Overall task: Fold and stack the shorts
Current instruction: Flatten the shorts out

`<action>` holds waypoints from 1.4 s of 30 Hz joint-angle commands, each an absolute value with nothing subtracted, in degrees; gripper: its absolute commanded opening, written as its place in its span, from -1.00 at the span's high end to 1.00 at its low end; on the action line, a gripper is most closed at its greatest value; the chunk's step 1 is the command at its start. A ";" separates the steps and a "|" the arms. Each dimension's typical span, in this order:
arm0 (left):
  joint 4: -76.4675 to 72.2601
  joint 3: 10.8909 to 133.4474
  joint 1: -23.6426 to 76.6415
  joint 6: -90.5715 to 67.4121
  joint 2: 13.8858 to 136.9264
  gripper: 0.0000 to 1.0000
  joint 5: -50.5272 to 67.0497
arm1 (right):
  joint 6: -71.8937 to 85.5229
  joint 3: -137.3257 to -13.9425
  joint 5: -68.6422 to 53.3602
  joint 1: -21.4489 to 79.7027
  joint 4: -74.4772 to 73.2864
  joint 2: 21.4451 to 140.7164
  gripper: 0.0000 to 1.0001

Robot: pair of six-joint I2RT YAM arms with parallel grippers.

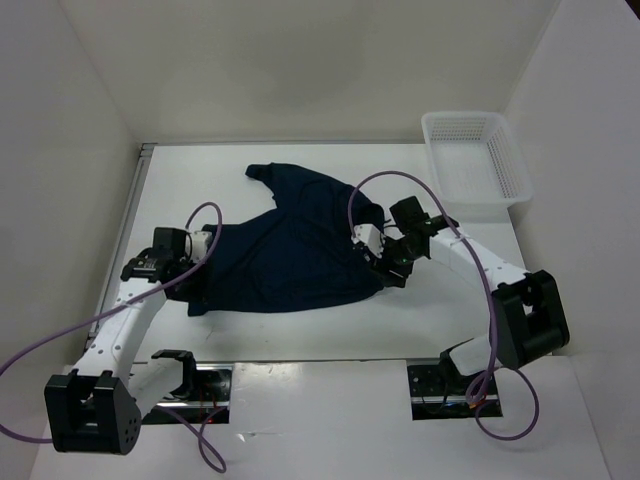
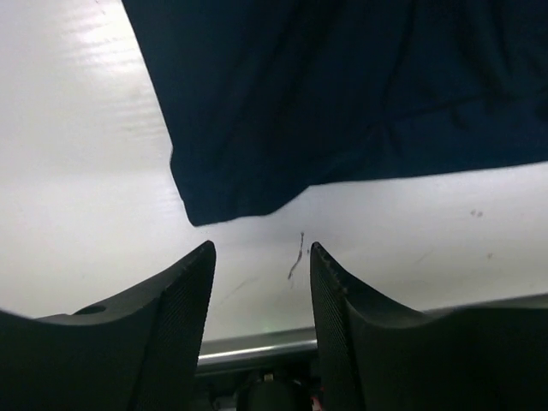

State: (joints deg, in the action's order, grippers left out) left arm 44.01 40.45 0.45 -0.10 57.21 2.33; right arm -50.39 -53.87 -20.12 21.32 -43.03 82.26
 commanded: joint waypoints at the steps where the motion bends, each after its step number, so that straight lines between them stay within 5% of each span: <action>1: 50.62 42.98 0.70 0.00 55.99 -0.13 5.01 | -53.17 -53.79 -18.37 21.01 -43.59 79.63 -0.32; 8: 41.33 39.82 0.70 0.00 57.65 -0.33 -1.74 | -43.70 -59.49 -23.91 21.01 -36.84 85.07 -0.32; 26: 32.61 31.74 -1.93 0.00 71.27 -0.33 -5.71 | -39.29 -66.70 -30.23 21.01 -40.51 91.32 -0.30; 30: 31.99 31.73 -1.93 0.00 73.30 -0.03 -5.19 | -39.81 -67.41 -31.90 22.06 -41.14 91.32 -0.30; 36: 31.20 32.26 -1.93 0.00 74.44 0.86 -4.04 | -38.33 -62.58 -28.48 25.31 -37.28 92.37 -0.39; 39: 30.68 32.26 -1.93 0.00 73.75 1.00 -2.72 | -35.78 -61.00 -24.80 25.31 -33.25 92.99 -0.61; 42: 30.15 31.65 -1.93 0.00 73.22 1.00 -2.72 | -35.24 -59.42 -19.01 25.31 -29.98 92.99 -0.61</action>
State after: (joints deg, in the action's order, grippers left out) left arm 32.49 34.11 -1.58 -0.32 72.25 -1.87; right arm -36.97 -60.42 -24.67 25.15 -35.90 92.86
